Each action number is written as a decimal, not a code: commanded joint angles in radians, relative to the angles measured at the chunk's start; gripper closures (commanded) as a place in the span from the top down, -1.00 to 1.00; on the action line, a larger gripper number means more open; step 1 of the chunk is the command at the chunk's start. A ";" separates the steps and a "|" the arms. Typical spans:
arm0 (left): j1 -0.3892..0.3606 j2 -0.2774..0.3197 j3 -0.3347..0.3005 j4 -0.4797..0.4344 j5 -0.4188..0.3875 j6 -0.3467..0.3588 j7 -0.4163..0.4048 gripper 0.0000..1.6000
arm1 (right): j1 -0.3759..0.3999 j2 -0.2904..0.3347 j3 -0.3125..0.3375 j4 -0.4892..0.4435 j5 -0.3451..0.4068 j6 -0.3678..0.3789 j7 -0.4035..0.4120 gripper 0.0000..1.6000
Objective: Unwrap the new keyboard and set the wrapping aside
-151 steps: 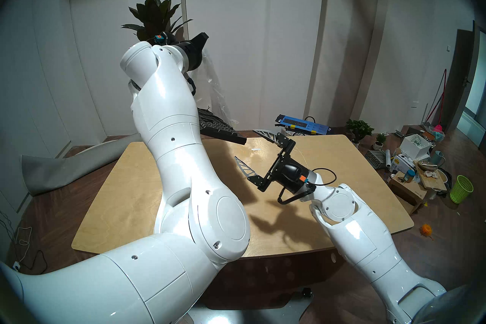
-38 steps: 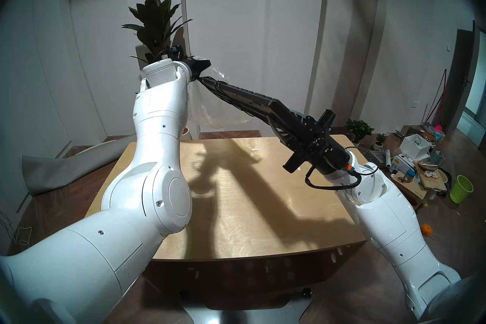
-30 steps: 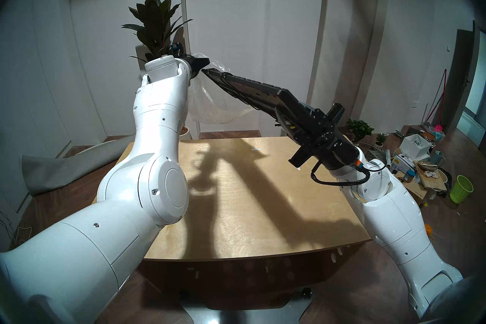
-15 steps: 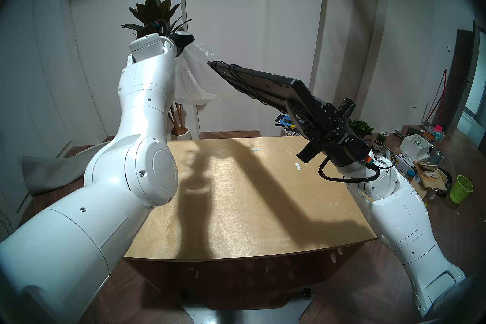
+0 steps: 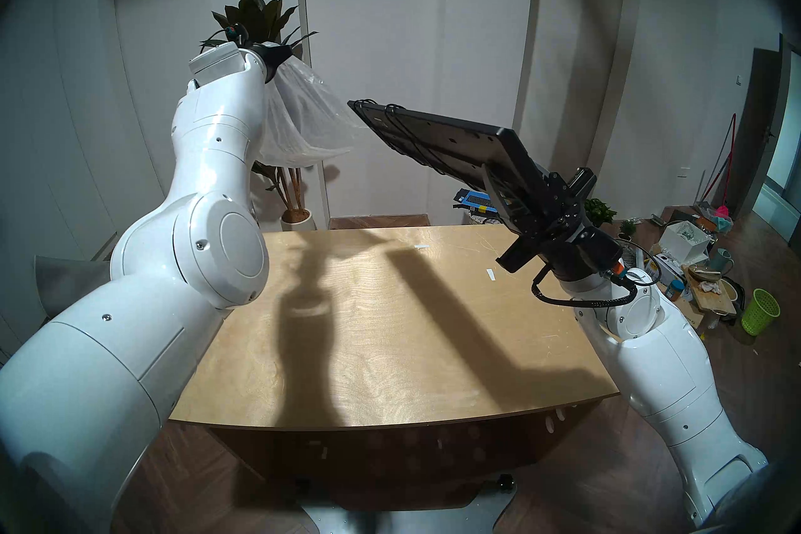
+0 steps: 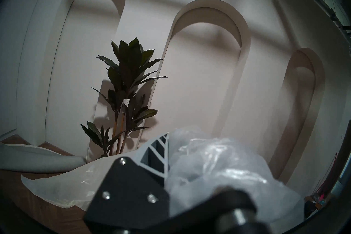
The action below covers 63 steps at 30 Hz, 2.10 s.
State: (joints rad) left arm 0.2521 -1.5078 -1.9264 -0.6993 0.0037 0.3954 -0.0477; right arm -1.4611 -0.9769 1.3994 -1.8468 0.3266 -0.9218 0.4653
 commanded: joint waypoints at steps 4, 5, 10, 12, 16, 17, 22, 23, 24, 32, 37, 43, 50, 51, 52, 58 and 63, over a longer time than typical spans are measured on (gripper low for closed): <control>-0.111 0.079 -0.091 -0.038 -0.071 -0.048 -0.020 -1.00 | -0.071 0.079 0.194 0.006 0.040 0.002 -0.069 -1.00; -0.108 0.084 -0.104 -0.055 -0.081 -0.055 -0.025 -1.00 | -0.082 0.085 0.203 0.014 0.039 0.004 -0.072 -1.00; -0.076 0.099 -0.167 -0.133 -0.129 -0.085 -0.050 -1.00 | -0.147 0.092 0.269 0.041 0.036 0.016 -0.081 -1.00; -0.055 0.104 -0.193 -0.165 -0.146 -0.090 -0.057 -1.00 | -0.172 0.094 0.289 0.056 0.033 0.023 -0.082 -1.00; -0.021 0.106 -0.237 -0.213 -0.176 -0.092 -0.072 -1.00 | -0.217 0.100 0.322 0.090 0.028 0.041 -0.083 -1.00; -0.010 0.101 -0.250 -0.235 -0.186 -0.088 -0.079 -1.00 | -0.229 0.102 0.329 0.100 0.025 0.046 -0.082 -1.00; 0.031 0.076 -0.290 -0.320 -0.225 -0.077 -0.113 -1.00 | -0.276 0.115 0.357 0.138 0.013 0.068 -0.072 -1.00; 0.035 0.069 -0.295 -0.332 -0.233 -0.075 -0.121 -1.00 | -0.283 0.121 0.363 0.148 0.010 0.074 -0.070 -1.00; 0.036 0.066 -0.299 -0.333 -0.240 -0.074 -0.128 -1.00 | -0.289 0.124 0.369 0.155 0.008 0.076 -0.069 -1.00; 0.101 0.005 -0.317 -0.454 -0.289 -0.057 -0.188 -1.00 | -0.316 0.165 0.426 0.199 -0.013 0.107 -0.056 -1.00; 0.138 -0.027 -0.326 -0.519 -0.316 -0.037 -0.218 -1.00 | -0.329 0.176 0.442 0.212 -0.027 0.126 -0.050 -1.00; 0.205 -0.074 -0.336 -0.625 -0.363 0.006 -0.271 -1.00 | -0.357 0.194 0.451 0.245 -0.061 0.159 -0.033 -1.00; 0.271 -0.106 -0.349 -0.707 -0.396 0.044 -0.307 -1.00 | -0.383 0.212 0.456 0.274 -0.092 0.185 -0.015 -1.00; 0.285 -0.114 -0.352 -0.726 -0.403 0.052 -0.315 -1.00 | -0.387 0.215 0.458 0.280 -0.098 0.190 -0.012 -1.00; 0.295 -0.119 -0.353 -0.739 -0.407 0.057 -0.319 -1.00 | -0.392 0.218 0.458 0.287 -0.104 0.193 -0.008 -1.00; 0.361 -0.157 -0.365 -0.827 -0.444 0.102 -0.360 -1.00 | -0.413 0.238 0.459 0.322 -0.140 0.212 0.022 -1.00; 0.415 -0.188 -0.374 -0.906 -0.476 0.143 -0.395 -1.00 | -0.406 0.269 0.439 0.347 -0.180 0.229 0.063 -1.00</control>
State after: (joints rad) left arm 0.6063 -1.6483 -2.2969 -1.4969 -0.4295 0.4990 -0.3883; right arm -1.8697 -0.7573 1.8467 -1.5170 0.1747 -0.7127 0.4941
